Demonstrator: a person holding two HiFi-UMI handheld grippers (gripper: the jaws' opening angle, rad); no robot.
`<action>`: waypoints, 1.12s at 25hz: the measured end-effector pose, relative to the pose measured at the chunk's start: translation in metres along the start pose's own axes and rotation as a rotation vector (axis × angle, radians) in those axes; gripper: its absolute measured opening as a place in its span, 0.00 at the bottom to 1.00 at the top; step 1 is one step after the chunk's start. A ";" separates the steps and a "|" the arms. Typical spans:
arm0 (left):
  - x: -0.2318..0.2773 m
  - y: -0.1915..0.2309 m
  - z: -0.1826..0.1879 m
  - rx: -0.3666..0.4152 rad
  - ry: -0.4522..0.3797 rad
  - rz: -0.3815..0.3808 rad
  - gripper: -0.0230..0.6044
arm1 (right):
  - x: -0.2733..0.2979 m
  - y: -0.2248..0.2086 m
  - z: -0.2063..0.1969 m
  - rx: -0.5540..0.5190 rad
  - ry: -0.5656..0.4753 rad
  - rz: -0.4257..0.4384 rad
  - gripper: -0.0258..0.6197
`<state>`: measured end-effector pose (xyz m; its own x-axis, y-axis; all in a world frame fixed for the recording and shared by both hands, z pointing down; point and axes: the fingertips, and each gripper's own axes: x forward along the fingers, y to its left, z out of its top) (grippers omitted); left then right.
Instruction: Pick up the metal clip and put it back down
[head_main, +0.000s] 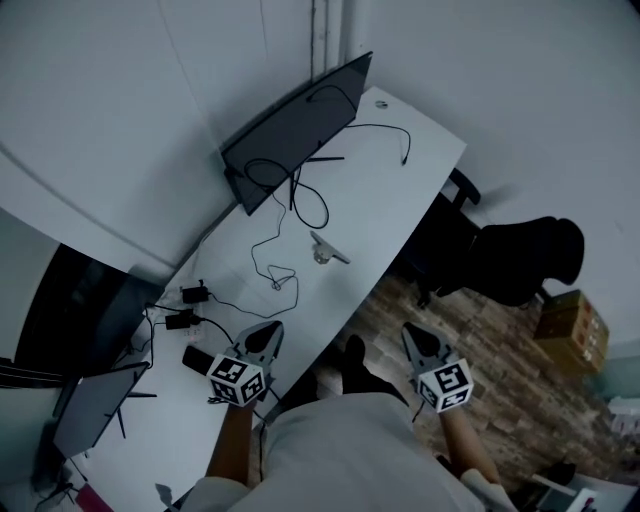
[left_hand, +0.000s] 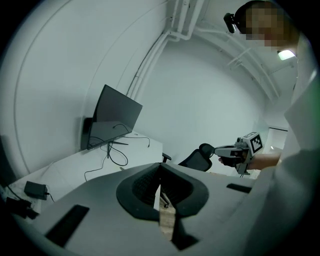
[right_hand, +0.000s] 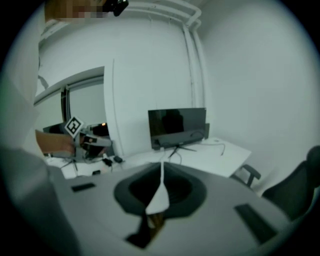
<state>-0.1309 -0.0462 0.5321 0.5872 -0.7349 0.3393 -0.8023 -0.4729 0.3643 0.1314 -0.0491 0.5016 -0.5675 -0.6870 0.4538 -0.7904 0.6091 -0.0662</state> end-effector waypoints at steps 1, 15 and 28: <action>0.008 0.000 0.000 -0.015 -0.001 0.012 0.09 | 0.005 -0.008 0.000 -0.008 0.005 0.018 0.09; 0.116 0.010 -0.017 -0.253 0.064 0.130 0.09 | 0.070 -0.098 -0.015 0.004 0.076 0.193 0.09; 0.205 0.061 -0.056 -0.520 0.111 0.191 0.11 | 0.125 -0.138 -0.045 0.023 0.154 0.316 0.09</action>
<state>-0.0534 -0.1987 0.6720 0.4674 -0.7151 0.5198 -0.7532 -0.0141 0.6577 0.1802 -0.2015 0.6079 -0.7446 -0.3975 0.5362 -0.5875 0.7715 -0.2440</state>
